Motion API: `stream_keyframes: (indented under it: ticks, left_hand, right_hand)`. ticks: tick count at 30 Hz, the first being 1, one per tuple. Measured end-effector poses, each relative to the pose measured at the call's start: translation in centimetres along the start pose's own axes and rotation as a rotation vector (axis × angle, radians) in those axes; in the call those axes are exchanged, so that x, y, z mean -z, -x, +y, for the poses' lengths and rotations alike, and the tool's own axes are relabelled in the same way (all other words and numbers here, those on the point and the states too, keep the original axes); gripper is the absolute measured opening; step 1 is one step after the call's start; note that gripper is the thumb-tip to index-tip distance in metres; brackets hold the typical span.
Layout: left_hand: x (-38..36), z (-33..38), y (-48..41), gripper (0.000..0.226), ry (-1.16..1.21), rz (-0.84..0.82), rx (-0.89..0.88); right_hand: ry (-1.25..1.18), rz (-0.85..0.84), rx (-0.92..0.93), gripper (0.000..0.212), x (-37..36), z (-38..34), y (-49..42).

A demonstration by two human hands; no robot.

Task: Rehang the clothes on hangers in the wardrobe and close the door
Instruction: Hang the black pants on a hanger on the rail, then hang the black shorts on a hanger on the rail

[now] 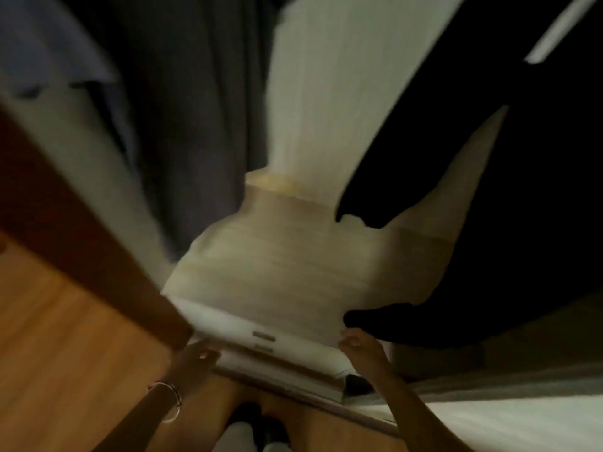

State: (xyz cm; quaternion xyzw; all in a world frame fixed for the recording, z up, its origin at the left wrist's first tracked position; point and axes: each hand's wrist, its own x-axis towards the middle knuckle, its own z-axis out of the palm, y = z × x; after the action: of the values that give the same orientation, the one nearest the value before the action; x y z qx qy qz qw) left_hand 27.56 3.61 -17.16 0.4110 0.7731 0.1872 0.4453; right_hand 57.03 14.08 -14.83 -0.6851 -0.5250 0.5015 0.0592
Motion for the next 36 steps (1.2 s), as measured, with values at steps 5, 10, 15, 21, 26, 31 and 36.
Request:
stream_keyframes:
  ticks: [5,10,15,21,26,31,36]
  left_hand:
    - [-1.6,-9.6,7.5,0.050,0.186,0.179,0.290]
    - [-4.7,-15.5,17.1,0.014,0.356,0.291,0.644]
    - [-6.4,-19.1,21.0,0.012,0.658,0.448,0.846]
    - [-2.8,-22.8,20.1,0.024,1.111,0.596,0.959]
    - [1.9,-26.4,20.5,0.022,1.240,0.670,0.964]
    - [3.9,-29.7,21.4,0.022,1.371,0.758,1.021]
    - [6.0,-31.5,19.7,0.020,1.543,0.757,1.100]
  right_hand:
    - [0.270,-0.340,-0.002,0.037,-5.5,0.7,-0.2]
    - [0.505,-0.559,-0.008,0.029,-11.2,1.0,0.5]
    - [0.715,-0.709,0.012,0.034,-17.3,-2.0,0.5]
    - [0.781,-0.743,0.138,0.044,-25.4,-9.0,0.9]
    - [0.826,-0.691,0.234,0.038,-31.6,-13.9,1.6]
    - [0.878,-0.689,0.280,0.033,-37.2,-18.0,2.1]
    - [1.045,-0.722,0.371,0.028,-43.6,-23.4,1.2]
